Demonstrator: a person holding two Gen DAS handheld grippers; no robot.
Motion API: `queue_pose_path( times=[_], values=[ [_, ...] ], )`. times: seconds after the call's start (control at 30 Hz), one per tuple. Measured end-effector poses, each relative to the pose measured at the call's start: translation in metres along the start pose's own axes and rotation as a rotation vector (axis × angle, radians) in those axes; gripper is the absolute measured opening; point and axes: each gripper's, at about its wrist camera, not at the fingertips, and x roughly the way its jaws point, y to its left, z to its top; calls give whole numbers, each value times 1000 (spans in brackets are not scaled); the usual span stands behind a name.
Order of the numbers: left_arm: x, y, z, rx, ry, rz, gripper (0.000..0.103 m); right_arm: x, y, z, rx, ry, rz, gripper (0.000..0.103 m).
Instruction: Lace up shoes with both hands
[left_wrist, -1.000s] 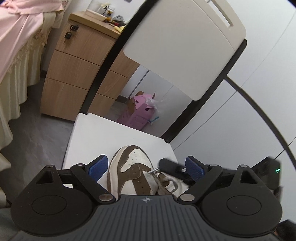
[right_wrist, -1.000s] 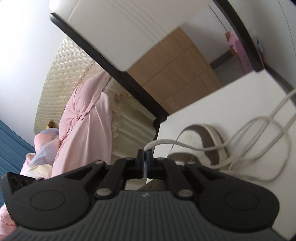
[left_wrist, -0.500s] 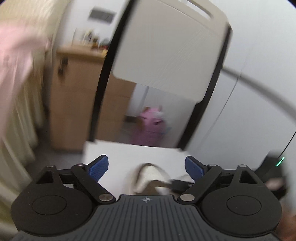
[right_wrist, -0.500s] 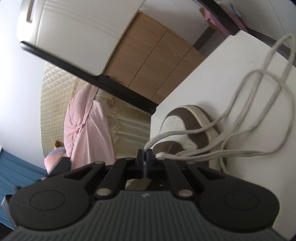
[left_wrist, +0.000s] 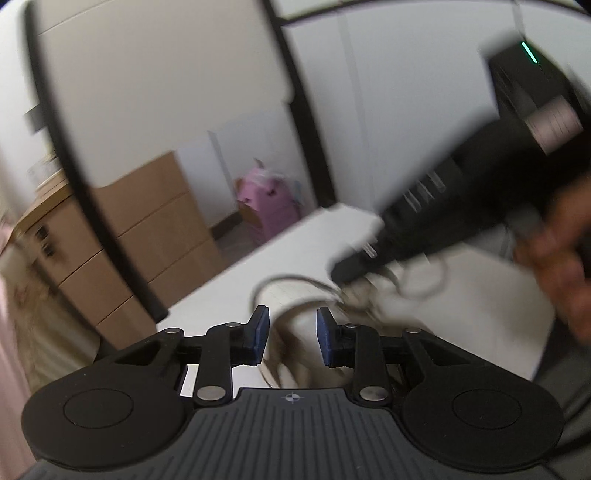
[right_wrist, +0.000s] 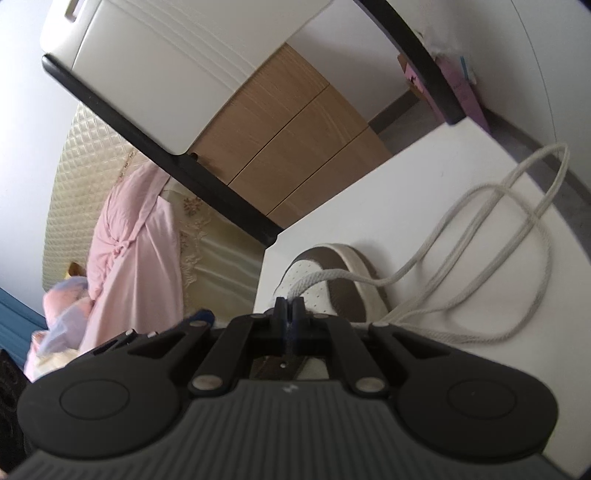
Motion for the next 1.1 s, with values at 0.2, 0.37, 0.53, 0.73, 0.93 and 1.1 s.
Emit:
queue_pose_path(
  times=[0.2,0.37,0.53,0.73,0.93,1.1],
  values=[
    [8,-12,-6,80,3,-12,32,-7,6,-1,-73,3,-20,3],
    [13,-15,-10,136,-21,-15,34,-10,7,0,-107,9,-38,3],
    [18,-21,-14,204,-21,-9,35,-10,14,0,-191,10,-73,3],
    [22,-20,-16,227,-30,-36,35,-6,23,-3,-293,24,-104,3],
    [29,-18,-16,234,-21,-72,35,-2,26,-3,-328,51,-112,3],
    [29,-21,-17,238,-14,-87,35,1,25,-2,-333,59,-111,3]
  ],
)
